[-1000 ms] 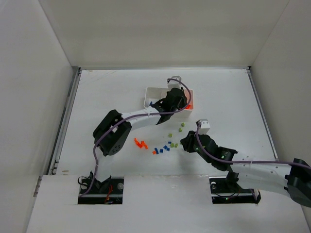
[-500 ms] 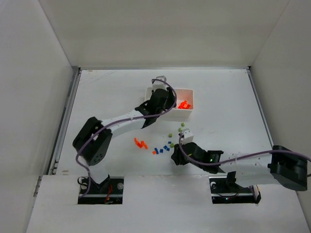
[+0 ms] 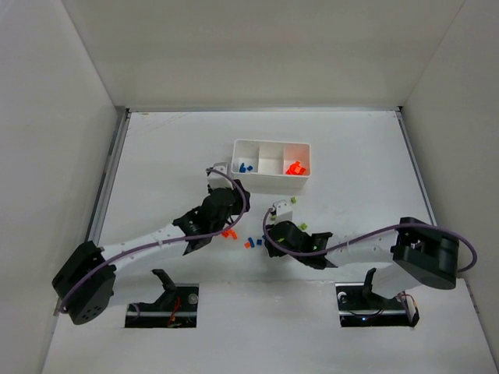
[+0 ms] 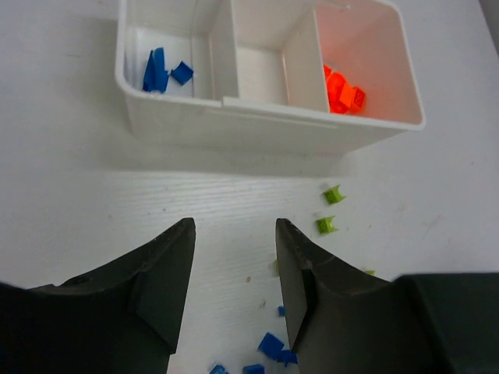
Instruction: Sort the legos into containers by color
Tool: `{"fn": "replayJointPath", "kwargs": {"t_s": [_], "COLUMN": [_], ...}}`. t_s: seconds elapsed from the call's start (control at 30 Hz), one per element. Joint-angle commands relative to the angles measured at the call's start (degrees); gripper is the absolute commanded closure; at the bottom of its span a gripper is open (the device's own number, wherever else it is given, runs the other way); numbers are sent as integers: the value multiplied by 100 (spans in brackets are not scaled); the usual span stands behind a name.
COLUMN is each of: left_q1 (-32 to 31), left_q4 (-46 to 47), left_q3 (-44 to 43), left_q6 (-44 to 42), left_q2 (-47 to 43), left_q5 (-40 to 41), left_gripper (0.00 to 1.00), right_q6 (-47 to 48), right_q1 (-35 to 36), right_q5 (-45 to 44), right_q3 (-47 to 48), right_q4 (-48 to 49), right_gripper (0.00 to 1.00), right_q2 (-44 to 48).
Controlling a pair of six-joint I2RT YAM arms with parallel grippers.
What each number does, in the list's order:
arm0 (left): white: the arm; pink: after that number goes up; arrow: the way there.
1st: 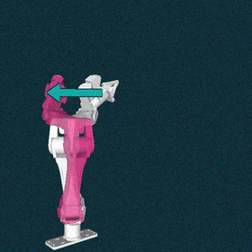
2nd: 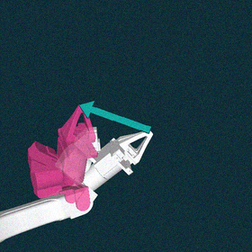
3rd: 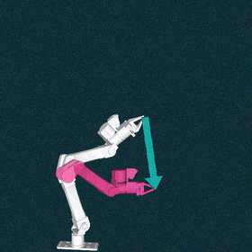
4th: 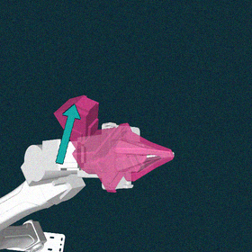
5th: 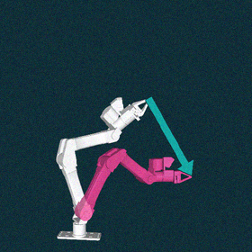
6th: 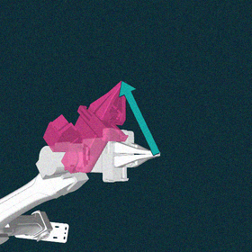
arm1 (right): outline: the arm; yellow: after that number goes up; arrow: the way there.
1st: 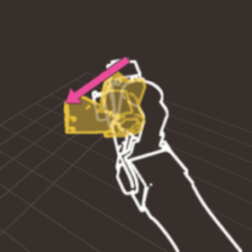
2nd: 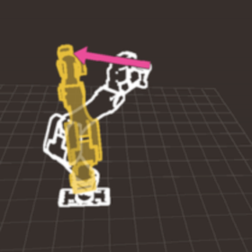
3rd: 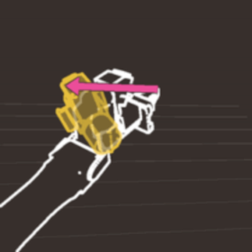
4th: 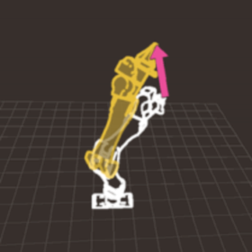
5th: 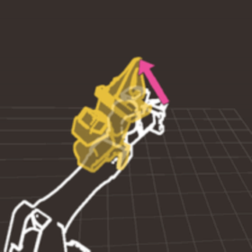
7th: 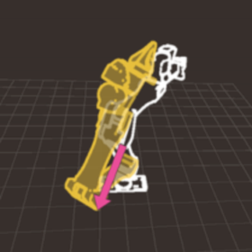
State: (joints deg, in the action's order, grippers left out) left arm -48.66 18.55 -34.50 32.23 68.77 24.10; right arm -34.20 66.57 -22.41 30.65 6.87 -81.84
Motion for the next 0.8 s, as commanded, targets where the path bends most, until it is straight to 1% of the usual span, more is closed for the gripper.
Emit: {"fn": "replayJointPath", "kwargs": {"t_s": [0.0,0.13,0.27,0.3,0.37,0.5,0.6,0.67,0.77], "left_q1": [-112,-147,-191,-226,-332,-429,-429,-429,-403], "left_q4": [-122,-623,-1010,-1124,-1291,-1450,-1538,-1573,-1713], "left_q3": [382,690,927,962,1076,1288,1384,1472,1516], "left_q6": [170,292,459,469,512,688,706,785,917], "left_q2": [-653,-1163,-1498,-1551,-1656,-1858,-1981,-2052,-2078], "left_q5": [429,543,561,578,640,816,868,991,1044], "left_gripper": [57,57,57,58,58,58,58,58,58], "right_q6": [229,229,177,150,141,106,141,281,562], "right_q1": [-61,-61,-25,-17,-8,-8,-78,-331,-710], "right_q5": [-508,-641,-685,-677,-685,-668,-432,-186,35], "right_q3": [362,529,652,652,652,731,775,959,1433], "right_q4": [-45,-37,-98,-116,-177,-634,-617,-503,-284], "right_gripper": [52,58,76,79,81,82,82,82,82], "right_q2": [-279,-639,-807,-763,-623,18,431,494,302]}}
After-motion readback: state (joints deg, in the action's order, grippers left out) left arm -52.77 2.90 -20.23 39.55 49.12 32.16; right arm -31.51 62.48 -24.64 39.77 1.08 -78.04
